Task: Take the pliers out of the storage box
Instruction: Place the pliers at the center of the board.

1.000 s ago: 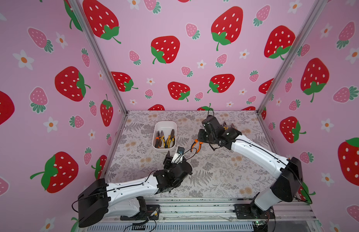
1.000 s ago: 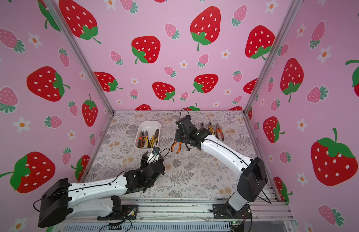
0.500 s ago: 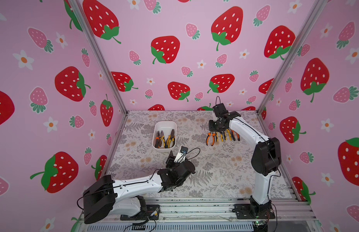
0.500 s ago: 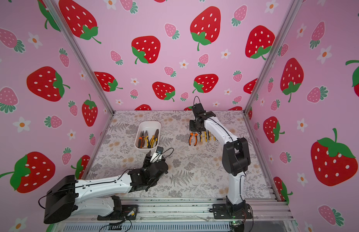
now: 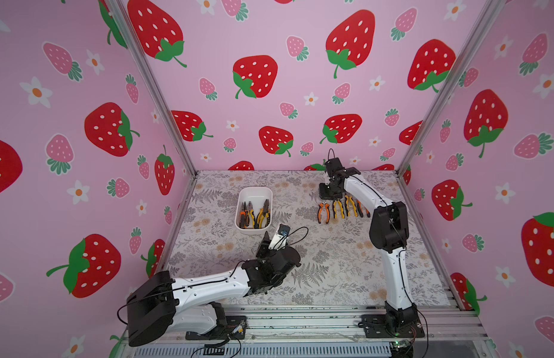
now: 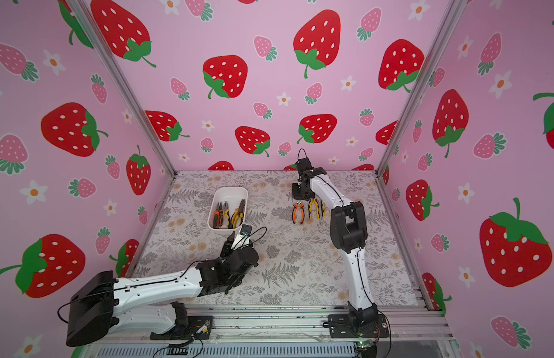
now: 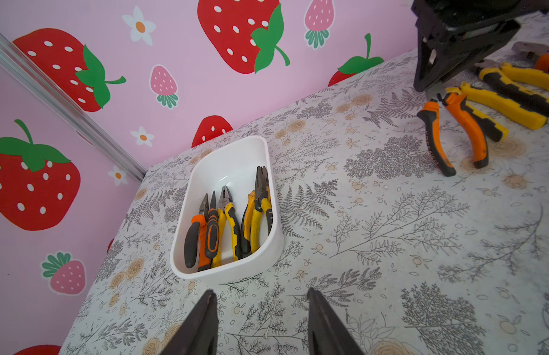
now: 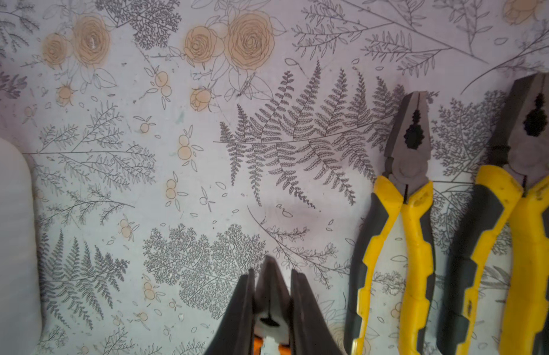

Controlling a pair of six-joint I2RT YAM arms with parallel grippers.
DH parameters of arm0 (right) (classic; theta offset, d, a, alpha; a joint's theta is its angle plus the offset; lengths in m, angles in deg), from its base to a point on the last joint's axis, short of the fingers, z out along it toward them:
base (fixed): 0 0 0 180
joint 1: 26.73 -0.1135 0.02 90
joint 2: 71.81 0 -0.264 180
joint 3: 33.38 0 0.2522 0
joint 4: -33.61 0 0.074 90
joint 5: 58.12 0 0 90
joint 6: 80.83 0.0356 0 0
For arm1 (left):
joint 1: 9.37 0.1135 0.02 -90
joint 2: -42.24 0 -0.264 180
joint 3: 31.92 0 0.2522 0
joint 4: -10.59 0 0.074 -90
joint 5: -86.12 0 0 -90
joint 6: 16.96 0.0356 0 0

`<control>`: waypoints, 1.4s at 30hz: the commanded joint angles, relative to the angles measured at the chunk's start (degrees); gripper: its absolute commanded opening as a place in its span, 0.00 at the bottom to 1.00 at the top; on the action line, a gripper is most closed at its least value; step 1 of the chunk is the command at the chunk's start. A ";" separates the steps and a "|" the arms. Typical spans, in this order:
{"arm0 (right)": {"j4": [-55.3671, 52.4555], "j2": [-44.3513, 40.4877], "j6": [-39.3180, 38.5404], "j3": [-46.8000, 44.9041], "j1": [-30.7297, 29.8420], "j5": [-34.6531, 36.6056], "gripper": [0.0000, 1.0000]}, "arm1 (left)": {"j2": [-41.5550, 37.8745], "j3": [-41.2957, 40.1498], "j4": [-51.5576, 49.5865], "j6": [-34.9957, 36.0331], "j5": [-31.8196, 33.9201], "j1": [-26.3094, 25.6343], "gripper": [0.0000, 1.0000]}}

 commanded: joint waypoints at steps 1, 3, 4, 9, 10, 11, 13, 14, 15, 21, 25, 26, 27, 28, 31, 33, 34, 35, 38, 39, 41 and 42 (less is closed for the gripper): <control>-1.05 3.85 -0.83 4.55 1.47 -0.13 0.03 | -0.90 0.35 1.42 0.10 0.38 0.34 0.49; -1.77 5.79 -0.83 6.87 1.83 -0.32 0.03 | -0.83 0.32 1.65 0.34 0.25 0.43 0.49; -1.92 6.76 -0.83 7.85 1.94 -0.31 0.03 | -0.75 0.32 1.83 0.45 0.08 0.57 0.50; -2.03 10.13 -0.83 10.78 2.64 -0.59 0.03 | 0.04 0.75 2.47 1.31 -0.67 1.04 0.49; -2.15 10.75 -0.83 11.45 2.81 -0.78 0.03 | 0.22 0.82 2.54 1.42 -0.85 1.07 0.49; -2.32 11.19 -0.89 12.08 2.90 -0.91 0.03 | 0.40 0.91 2.60 1.50 -0.99 1.15 0.50; -2.10 11.68 -1.00 12.50 2.91 -0.97 0.03 | 0.75 1.19 2.59 1.59 -1.25 1.35 0.50; -1.93 11.94 -1.07 12.74 2.91 -0.91 0.03 | 0.83 1.28 2.67 1.68 -1.35 1.40 0.50; -1.97 12.26 -1.07 13.08 2.99 -0.82 0.04 | 0.89 1.33 2.79 1.77 -1.58 1.61 0.49; -2.83 14.81 -0.83 16.10 3.59 0.02 0.05 | 0.87 1.24 3.07 1.77 -2.66 2.37 0.50; -3.27 16.19 -0.83 17.98 4.00 0.18 0.07 | 0.50 1.03 2.94 1.44 -3.00 2.65 0.49; -3.38 16.51 -0.75 18.40 4.13 0.19 0.07 | 0.35 0.94 2.88 1.40 -3.01 2.72 0.49; -3.46 16.77 -0.66 18.57 4.25 0.06 0.08 | 0.25 0.89 2.85 1.30 -3.04 2.80 0.49; -3.36 16.99 -0.57 18.77 4.40 -0.14 0.08 | 0.19 0.85 2.90 1.17 -3.13 2.85 0.50; -3.72 17.76 -0.39 19.38 4.58 -0.59 0.10 | 0.14 0.82 2.85 1.05 -3.36 3.07 0.49; -3.95 18.27 -0.33 19.71 4.61 -0.64 0.11 | 0.15 0.86 2.82 1.02 -3.45 3.15 0.50; -3.91 18.38 -0.31 19.73 4.58 -0.76 0.11 | 0.11 0.84 2.82 1.04 -3.51 3.22 0.49; -3.98 18.41 -0.30 19.65 4.65 -0.91 0.11 | 0.06 0.85 2.82 1.01 -3.56 3.25 0.49; -4.00 18.65 -0.05 19.64 4.59 -1.52 0.11 | -0.03 0.76 2.78 0.91 -3.74 3.42 0.49; -4.00 18.64 0.04 19.58 4.58 -1.88 0.11 | -0.04 0.76 2.72 0.97 -3.81 3.50 0.49; -3.82 18.58 0.22 19.23 4.58 -2.38 0.11 | -0.12 0.76 2.73 0.81 -3.81 3.54 0.49; -3.69 18.54 0.37 19.00 4.58 -2.68 0.11 | -0.12 0.76 2.69 0.72 -3.88 3.56 0.50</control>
